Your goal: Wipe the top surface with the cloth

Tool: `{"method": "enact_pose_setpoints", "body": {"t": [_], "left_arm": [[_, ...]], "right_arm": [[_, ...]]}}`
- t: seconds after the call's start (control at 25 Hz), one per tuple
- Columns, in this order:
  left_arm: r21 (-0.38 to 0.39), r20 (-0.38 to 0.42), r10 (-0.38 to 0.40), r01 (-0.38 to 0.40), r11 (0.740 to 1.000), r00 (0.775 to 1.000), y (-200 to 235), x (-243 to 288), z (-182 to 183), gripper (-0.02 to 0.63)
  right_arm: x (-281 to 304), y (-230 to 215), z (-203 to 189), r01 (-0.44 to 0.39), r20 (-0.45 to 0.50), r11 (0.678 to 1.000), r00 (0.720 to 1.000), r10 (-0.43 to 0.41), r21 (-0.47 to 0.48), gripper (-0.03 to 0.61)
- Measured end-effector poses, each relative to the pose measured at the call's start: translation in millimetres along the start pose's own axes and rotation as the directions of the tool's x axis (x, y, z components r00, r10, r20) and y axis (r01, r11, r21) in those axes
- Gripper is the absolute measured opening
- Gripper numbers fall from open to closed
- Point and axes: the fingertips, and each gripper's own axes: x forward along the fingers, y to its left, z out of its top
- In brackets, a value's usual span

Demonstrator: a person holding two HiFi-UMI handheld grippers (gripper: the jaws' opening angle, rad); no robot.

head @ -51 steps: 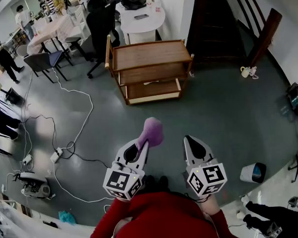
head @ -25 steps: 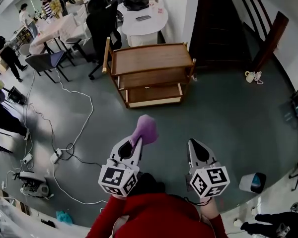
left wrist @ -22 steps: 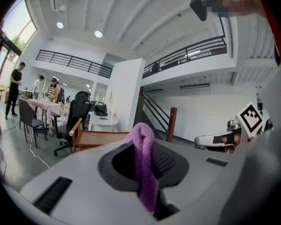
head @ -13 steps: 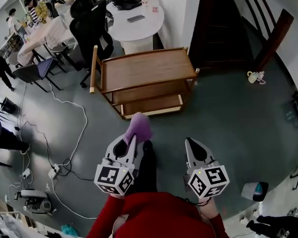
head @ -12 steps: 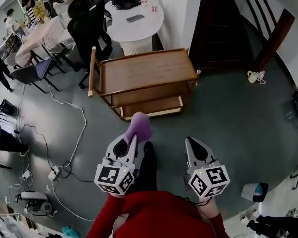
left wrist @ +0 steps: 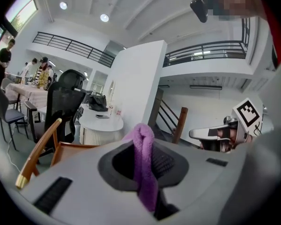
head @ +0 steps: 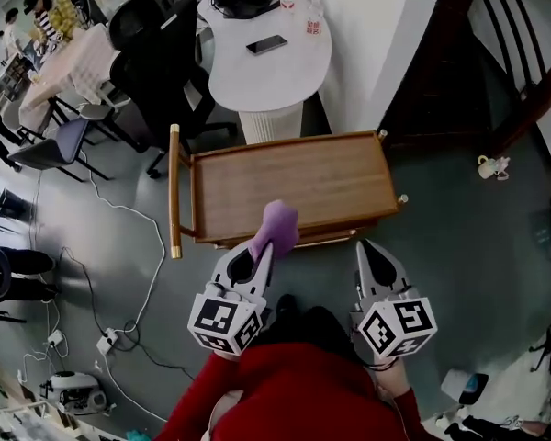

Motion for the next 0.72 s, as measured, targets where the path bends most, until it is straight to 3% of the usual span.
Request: {"method": "enact_pose_setpoints", "body": {"t": [0.48, 0.72], "left_arm": [[-0.033, -0.025, 0.061, -0.062, 0.998, 0.998, 24.4, 100.7, 25.9, 0.049], [-0.042, -0.055, 0.086, -0.088, 0.995, 0.995, 26.6, 127.0, 26.6, 0.049]], "right_arm": [[84.4, -62.2, 48.8, -0.042, -0.052, 0.999, 0.998, 0.041, -0.011, 0.003], [109.1, -76.6, 52.7, -0.078, -0.092, 0.997, 0.993, 0.077, 0.000, 0.003]]}}
